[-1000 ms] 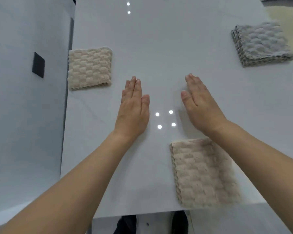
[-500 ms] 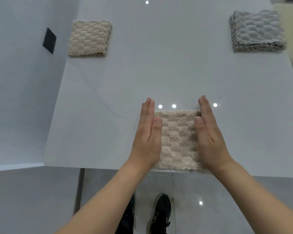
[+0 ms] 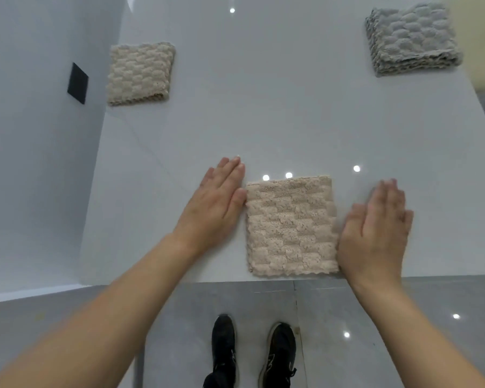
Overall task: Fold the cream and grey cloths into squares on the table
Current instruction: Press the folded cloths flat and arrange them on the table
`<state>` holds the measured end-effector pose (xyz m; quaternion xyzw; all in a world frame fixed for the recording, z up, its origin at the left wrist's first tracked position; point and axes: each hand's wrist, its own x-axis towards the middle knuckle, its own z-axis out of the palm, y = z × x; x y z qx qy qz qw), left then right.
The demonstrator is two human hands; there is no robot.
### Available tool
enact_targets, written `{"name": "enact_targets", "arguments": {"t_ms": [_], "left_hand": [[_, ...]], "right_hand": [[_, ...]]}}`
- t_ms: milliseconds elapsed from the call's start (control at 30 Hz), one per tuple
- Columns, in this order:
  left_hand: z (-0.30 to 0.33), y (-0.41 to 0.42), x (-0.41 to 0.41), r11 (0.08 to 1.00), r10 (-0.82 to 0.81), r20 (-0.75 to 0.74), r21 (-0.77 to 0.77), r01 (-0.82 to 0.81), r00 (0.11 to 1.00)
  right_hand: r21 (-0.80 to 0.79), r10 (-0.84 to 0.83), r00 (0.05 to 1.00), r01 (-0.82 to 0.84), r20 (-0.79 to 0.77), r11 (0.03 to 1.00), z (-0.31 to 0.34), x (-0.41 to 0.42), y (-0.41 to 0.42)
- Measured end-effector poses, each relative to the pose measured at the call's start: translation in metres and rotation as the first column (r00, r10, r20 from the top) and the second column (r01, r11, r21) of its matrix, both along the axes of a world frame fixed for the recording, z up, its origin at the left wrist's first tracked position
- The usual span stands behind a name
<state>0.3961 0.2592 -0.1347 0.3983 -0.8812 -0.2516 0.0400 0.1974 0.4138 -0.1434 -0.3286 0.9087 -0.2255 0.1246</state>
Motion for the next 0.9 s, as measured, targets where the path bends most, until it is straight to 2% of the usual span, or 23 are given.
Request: {"name": "enact_targets", "arguments": {"t_ms": [67, 167, 300, 367, 500, 567, 700, 800, 900], "left_hand": [[0.006, -0.036, -0.004, 0.991, -0.097, -0.104, 0.085, 0.106, 0.99], [0.02, -0.064, -0.039, 0.92, -0.347, -0.171, 0.131, 0.37, 0.922], [0.023, -0.057, -0.083, 0.671, -0.732, -0.104, 0.063, 0.739, 0.674], [0.022, -0.054, -0.094, 0.568, -0.818, -0.077, 0.04, 0.822, 0.569], [0.01, -0.057, -0.101, 0.462, -0.881, 0.073, -0.073, 0.884, 0.466], [0.003, -0.062, -0.096, 0.479, -0.86, 0.145, -0.108, 0.871, 0.49], [0.004, -0.08, -0.081, 0.59, -0.762, 0.216, -0.156, 0.792, 0.61], [0.004, -0.087, -0.062, 0.774, -0.55, 0.218, -0.231, 0.59, 0.806], [0.01, -0.071, -0.057, 0.91, -0.327, 0.096, -0.235, 0.341, 0.94]], "right_hand": [[-0.223, -0.271, 0.959, 0.284, 0.089, 0.933, 0.007, 0.022, 0.006], [-0.36, -0.436, 0.884, 0.466, 0.167, 0.808, 0.015, 0.075, 0.0], [-0.403, -0.475, 0.86, 0.507, 0.185, 0.762, 0.009, 0.125, -0.016], [-0.378, -0.49, 0.854, 0.518, 0.176, 0.767, 0.002, 0.13, -0.021], [-0.277, -0.519, 0.847, 0.529, 0.113, 0.803, -0.013, 0.13, -0.021], [-0.203, -0.492, 0.869, 0.492, 0.055, 0.846, -0.018, 0.132, -0.018], [-0.112, -0.395, 0.919, 0.393, 0.007, 0.913, -0.019, 0.123, 0.007], [-0.077, -0.381, 0.925, 0.378, -0.016, 0.922, -0.009, 0.091, 0.03], [-0.07, -0.209, 0.976, 0.205, -0.063, 0.976, 0.011, 0.049, 0.024]]}}
